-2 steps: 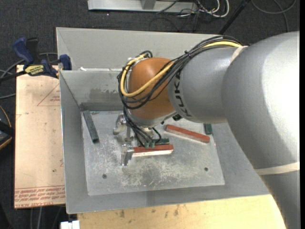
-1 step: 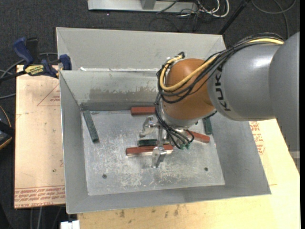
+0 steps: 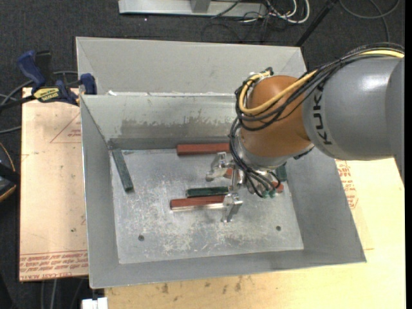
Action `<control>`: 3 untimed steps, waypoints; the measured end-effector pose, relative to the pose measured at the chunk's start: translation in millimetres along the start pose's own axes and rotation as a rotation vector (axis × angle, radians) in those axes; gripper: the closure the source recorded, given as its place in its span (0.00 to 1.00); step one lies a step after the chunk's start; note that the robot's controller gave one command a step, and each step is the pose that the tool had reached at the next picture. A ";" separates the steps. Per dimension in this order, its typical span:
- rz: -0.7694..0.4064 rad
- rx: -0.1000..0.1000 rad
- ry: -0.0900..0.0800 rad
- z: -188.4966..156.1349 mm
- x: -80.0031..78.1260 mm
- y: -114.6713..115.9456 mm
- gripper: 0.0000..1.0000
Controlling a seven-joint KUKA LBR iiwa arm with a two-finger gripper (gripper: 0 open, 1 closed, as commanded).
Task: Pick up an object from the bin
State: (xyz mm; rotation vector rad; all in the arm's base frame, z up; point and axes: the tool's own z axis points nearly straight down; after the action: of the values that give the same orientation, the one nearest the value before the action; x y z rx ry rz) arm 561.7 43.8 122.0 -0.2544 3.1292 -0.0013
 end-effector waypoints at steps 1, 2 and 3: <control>0.034 -0.002 -0.004 47.0 -13.1 14.2 0.00; 0.016 -0.005 -0.017 43.0 -33.1 9.9 1.00; 0.016 -0.005 -0.017 43.0 -33.1 9.9 1.00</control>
Offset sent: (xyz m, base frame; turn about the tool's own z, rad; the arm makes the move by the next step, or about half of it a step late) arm 0.0246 0.0115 -0.0520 0.0143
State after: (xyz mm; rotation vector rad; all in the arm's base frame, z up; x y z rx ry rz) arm 592.8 58.9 79.0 -0.2283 3.1148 0.0093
